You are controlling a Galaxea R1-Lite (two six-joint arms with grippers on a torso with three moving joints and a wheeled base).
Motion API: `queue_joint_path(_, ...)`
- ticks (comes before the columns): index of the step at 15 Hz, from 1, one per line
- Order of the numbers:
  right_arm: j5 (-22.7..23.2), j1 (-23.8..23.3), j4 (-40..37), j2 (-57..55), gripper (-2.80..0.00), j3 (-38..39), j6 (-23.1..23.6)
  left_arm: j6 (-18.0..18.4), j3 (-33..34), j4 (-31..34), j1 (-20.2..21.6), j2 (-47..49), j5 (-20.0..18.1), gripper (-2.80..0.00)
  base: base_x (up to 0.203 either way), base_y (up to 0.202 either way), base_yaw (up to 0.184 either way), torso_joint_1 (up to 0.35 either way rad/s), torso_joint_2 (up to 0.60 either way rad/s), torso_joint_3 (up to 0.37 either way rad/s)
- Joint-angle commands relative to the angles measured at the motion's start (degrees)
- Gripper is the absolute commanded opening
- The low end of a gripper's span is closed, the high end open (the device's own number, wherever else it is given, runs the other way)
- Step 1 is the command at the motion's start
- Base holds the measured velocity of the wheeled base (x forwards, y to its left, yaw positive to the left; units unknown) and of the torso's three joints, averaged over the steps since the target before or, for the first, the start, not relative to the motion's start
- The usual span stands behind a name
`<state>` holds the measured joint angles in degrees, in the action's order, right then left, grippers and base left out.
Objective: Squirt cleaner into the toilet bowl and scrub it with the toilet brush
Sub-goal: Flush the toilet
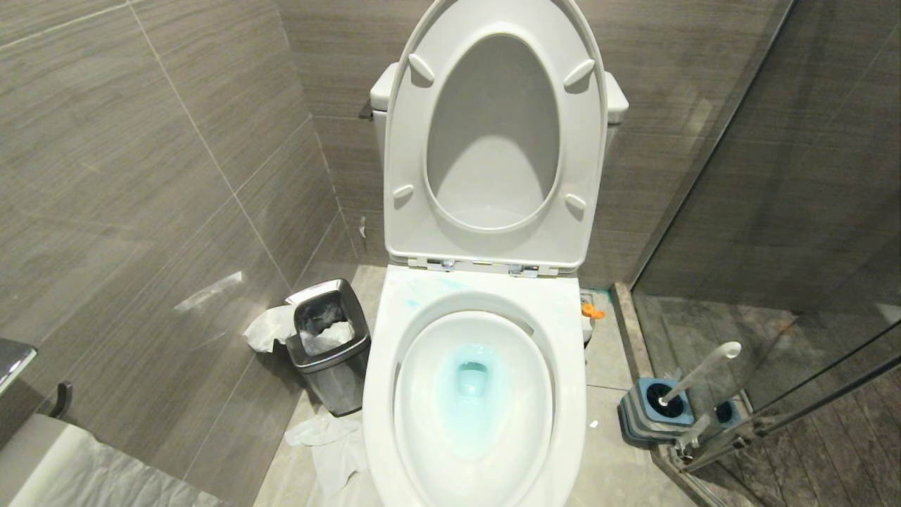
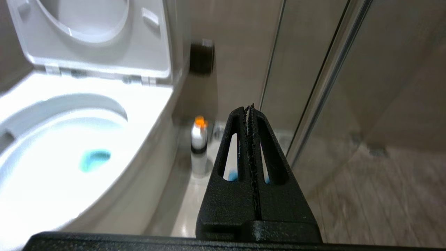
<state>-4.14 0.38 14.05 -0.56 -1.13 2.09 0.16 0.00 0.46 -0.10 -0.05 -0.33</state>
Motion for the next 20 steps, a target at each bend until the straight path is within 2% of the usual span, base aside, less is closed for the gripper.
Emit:
queue_joint_path(1, 0.1, 0.0, -3.7, 0.6, -2.8, 1.1, -0.1, 0.0, 0.1, 0.0, 0.0, 0.0, 0.0, -2.8, 0.0, 0.0, 0.0, 0.0, 0.0, 0.0)
queue_joint_path(3, 0.8, 0.0, -7.0, 0.6, -2.8, 1.1, 0.0, 0.0, 0.1, 0.0, 0.0, 0.0, 0.0, -2.8, 0.0, 0.0, 0.0, 0.0, 0.0, 0.0)
queue_joint_path(5, 3.8, 0.0, -10.6, 0.6, -2.8, 1.1, 0.5, 0.0, 0.1, 0.0, 0.0, 0.0, 0.1, -2.8, 0.0, 0.0, 0.0, 0.0, 0.0, 0.0)
queue_joint_path(9, 4.0, 0.1, -14.4, 0.6, -2.8, 1.1, -1.1, 0.0, 0.1, 0.0, 0.0, 0.0, 0.0, -2.8, 0.0, 0.0, 0.0, 0.0, 0.0, 0.0)
queue_joint_path(20, 4.1, 0.1, -14.5, 0.6, -2.8, 1.1, -1.4, -0.1, 0.1, 0.0, 0.0, 0.0, 0.1, -2.8, 0.0, 0.0, 0.0, 0.0, 0.0, 0.0)
